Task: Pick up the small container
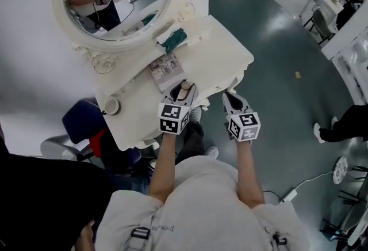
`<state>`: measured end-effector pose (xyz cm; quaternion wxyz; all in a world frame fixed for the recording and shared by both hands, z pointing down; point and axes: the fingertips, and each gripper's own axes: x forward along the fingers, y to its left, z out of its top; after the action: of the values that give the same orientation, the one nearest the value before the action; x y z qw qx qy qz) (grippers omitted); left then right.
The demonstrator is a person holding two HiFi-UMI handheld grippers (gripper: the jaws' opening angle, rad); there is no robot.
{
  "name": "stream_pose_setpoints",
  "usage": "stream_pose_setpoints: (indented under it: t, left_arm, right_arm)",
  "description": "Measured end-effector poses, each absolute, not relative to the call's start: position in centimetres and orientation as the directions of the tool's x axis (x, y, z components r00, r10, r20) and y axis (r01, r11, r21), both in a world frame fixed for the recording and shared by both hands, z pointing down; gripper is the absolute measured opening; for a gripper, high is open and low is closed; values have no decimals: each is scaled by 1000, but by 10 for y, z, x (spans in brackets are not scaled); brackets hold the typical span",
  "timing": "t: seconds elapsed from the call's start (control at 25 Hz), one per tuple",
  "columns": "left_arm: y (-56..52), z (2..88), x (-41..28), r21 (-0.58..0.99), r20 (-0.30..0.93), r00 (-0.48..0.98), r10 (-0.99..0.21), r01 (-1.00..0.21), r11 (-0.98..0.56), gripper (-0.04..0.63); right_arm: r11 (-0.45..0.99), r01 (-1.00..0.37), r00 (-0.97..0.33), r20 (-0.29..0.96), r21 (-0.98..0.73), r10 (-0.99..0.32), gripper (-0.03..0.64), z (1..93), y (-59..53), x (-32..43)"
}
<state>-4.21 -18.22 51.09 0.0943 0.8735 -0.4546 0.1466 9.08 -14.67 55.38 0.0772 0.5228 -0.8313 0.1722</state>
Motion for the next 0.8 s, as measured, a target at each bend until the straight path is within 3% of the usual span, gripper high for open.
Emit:
stream_pose_setpoints:
  t: [0.8]
  left_arm:
    - [-172, 512, -33, 35, 337, 549, -765, -819, -573, 153]
  right_arm:
    - [398, -894, -445, 302, -207, -843, 17, 552, -139, 94]
